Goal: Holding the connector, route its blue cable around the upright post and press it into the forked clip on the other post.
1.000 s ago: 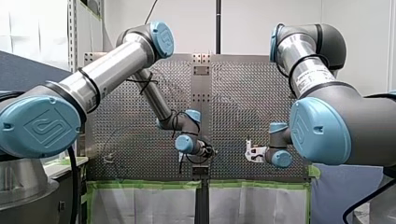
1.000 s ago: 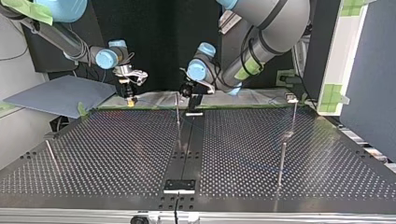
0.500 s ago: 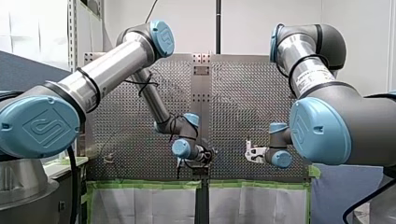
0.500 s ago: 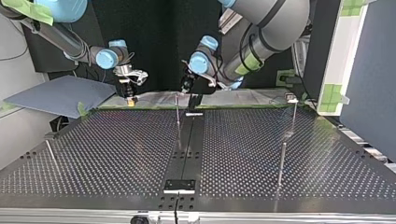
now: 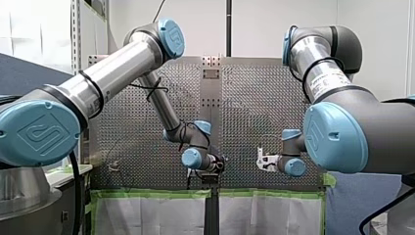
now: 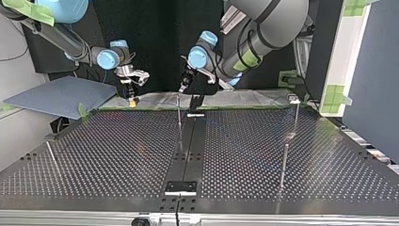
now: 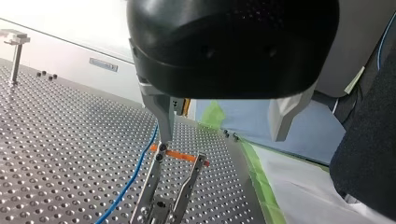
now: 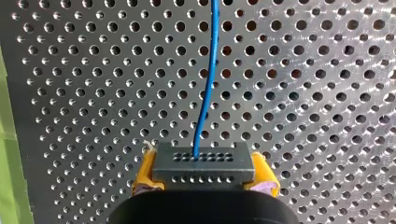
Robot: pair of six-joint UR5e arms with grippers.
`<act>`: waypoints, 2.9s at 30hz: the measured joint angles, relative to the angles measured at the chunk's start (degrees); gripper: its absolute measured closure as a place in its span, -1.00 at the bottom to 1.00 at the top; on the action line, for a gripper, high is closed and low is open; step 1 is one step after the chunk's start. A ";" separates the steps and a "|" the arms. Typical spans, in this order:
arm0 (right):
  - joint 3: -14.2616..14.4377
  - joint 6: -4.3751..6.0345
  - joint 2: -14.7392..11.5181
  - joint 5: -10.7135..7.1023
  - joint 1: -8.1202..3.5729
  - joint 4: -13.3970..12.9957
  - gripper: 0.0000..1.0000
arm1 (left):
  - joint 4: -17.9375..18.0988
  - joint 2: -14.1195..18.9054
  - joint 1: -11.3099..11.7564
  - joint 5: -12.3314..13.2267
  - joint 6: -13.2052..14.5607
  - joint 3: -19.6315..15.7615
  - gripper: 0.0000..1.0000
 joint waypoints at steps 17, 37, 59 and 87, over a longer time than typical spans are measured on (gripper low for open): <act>0.02 0.00 0.00 0.00 0.11 0.43 1.00 | 0.16 3.14 -0.23 -1.91 0.00 -1.69 -1.00; 0.00 -0.13 0.00 -0.09 0.04 1.32 1.00 | -0.77 3.19 -0.49 -1.85 -2.89 -1.86 -1.00; 4.00 -7.67 -0.11 0.97 1.98 2.58 1.00 | -0.94 3.19 -1.24 -5.94 0.18 -4.61 -1.00; 12.97 -8.44 -8.24 0.39 3.18 -3.20 1.00 | -0.55 3.18 -0.60 -6.12 0.08 -4.85 -1.00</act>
